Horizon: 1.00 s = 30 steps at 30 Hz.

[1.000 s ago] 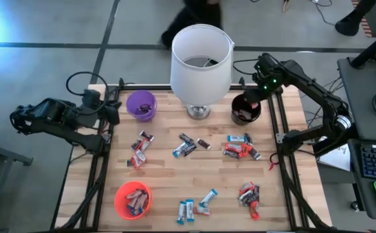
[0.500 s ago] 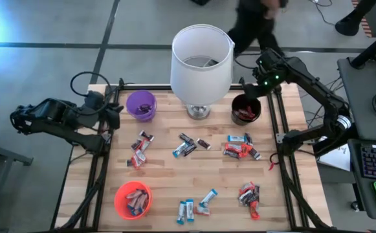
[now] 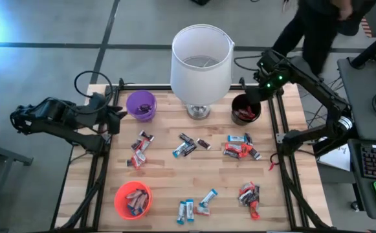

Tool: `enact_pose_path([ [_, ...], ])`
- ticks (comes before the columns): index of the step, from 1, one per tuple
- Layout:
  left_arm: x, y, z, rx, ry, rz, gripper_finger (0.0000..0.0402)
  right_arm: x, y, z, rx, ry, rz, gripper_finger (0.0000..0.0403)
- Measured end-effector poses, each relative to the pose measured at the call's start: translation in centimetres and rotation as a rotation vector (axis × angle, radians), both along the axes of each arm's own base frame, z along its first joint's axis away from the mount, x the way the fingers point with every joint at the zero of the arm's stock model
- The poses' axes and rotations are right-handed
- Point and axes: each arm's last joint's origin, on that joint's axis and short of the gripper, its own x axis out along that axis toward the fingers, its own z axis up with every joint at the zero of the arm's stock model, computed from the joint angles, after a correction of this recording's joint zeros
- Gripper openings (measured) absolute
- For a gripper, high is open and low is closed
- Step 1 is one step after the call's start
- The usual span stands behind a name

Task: Organize candy in baskets
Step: Put the orange chocolate bar into the black bucket

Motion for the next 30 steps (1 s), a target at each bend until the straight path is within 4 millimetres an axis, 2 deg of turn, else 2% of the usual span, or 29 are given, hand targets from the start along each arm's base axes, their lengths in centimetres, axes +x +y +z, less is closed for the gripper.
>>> enact_pose_path([
  [7,1.4,-0.3,0.6,0.140,0.023,-0.115,0.0174,0.8,2.2,0.7,0.006,-0.018,0.031,0.0144],
  [14,3.0,-0.7,0.5,0.169,0.062,-0.196,0.0173,1.3,4.8,1.3,0.033,-0.018,0.067,0.0134],
  [18,2.9,-0.7,0.3,0.171,0.086,-0.198,0.0173,1.5,6.4,1.4,0.055,-0.004,0.110,0.0136],
  [30,1.8,-0.5,0.4,0.228,0.124,-0.239,0.0173,2.8,10.6,0.1,0.028,0.145,-0.008,0.0137],
])
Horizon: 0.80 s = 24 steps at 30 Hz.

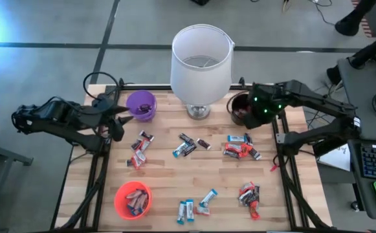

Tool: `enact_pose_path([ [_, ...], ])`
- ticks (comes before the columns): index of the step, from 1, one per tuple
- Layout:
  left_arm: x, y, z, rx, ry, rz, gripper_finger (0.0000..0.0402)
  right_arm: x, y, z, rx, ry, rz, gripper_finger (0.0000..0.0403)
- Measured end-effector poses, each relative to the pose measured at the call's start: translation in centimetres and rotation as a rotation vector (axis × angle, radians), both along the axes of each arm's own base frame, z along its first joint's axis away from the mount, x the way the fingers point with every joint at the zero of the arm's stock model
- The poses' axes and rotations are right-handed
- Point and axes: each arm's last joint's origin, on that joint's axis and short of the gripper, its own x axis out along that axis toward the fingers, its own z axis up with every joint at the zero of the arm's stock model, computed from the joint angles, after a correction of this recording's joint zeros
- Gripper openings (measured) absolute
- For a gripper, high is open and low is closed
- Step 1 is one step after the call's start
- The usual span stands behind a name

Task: Organize candy in baskets
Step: Put the orange chocolate bar into the black bucket

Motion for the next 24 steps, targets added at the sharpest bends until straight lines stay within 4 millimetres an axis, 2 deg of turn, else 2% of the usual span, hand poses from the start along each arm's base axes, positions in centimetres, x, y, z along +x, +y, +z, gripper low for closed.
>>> enact_pose_path([
  [4,-0.1,0.0,0.0,0.004,-0.002,-0.003,0.0173,0.5,1.0,-1.2,-0.062,0.060,-0.086,0.0137],
  [8,-0.2,0.0,0.1,0.004,-0.004,-0.003,0.0173,0.8,2.0,-2.9,-0.045,0.103,-0.123,0.0137],
  [16,-0.3,0.1,0.0,0.004,0.002,-0.005,0.0173,2.1,3.9,-6.5,-0.017,0.054,-0.161,0.0137],
  [24,-0.8,0.1,0.1,-0.006,-0.012,-0.014,0.0173,1.1,5.2,-9.6,-0.002,0.042,-0.242,0.0137],
])
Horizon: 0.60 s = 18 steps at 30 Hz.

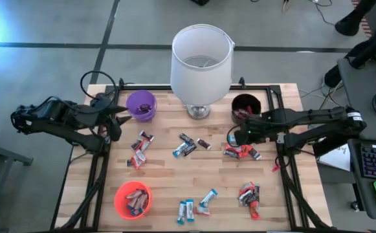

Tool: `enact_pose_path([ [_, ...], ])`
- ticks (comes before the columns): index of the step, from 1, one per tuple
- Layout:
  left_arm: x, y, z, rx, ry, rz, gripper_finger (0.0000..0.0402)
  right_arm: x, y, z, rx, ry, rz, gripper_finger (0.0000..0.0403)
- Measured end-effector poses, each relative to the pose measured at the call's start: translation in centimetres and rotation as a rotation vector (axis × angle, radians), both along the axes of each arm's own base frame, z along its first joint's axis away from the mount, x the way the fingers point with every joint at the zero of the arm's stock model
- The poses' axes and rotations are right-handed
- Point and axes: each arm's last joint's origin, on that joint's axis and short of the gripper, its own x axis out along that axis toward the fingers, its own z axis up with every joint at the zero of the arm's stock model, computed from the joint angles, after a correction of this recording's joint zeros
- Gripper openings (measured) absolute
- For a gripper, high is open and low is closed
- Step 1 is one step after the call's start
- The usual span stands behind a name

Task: Organize candy in baskets
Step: Put the orange chocolate bar into the black bucket

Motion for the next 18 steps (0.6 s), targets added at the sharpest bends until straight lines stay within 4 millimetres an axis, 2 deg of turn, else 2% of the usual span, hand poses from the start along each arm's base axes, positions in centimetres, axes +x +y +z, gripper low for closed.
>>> enact_pose_path([
  [4,-0.2,0.0,0.0,-0.001,-0.006,0.000,0.0173,-0.9,0.5,-1.2,-0.029,-0.014,-0.086,0.0137],
  [9,-0.1,0.0,0.0,-0.001,-0.005,0.000,0.0173,-0.9,0.9,-2.6,-0.024,-0.080,-0.130,0.0137],
  [18,-0.1,0.0,0.0,0.000,-0.004,0.001,0.0173,-1.1,1.6,-4.8,-0.016,-0.011,-0.150,0.0137],
])
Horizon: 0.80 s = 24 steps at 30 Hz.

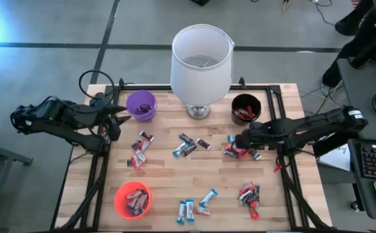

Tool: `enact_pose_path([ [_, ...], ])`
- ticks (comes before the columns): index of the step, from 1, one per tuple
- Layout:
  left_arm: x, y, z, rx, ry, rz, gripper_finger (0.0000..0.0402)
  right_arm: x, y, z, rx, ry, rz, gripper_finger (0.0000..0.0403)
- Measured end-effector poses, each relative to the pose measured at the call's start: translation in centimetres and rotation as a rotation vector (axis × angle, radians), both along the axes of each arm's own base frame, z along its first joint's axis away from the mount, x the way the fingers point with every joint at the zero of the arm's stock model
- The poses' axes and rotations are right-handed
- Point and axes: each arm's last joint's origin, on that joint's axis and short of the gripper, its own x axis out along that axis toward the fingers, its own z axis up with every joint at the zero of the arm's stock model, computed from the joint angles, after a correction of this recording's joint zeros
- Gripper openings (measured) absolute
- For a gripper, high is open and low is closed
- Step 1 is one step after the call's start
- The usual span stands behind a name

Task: Organize candy in baskets
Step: Put the orange chocolate bar into the black bucket

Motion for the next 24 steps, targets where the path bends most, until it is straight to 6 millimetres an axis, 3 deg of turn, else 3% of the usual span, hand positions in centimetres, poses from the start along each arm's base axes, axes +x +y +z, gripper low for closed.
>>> enact_pose_path([
  [12,0.1,0.0,0.0,0.001,0.003,0.000,0.0173,0.1,0.4,-2.5,0.016,-0.003,-0.020,0.0137],
  [24,0.1,0.0,0.0,0.002,0.003,0.002,0.0173,0.0,0.8,-3.3,0.028,0.031,-0.043,0.0137],
])
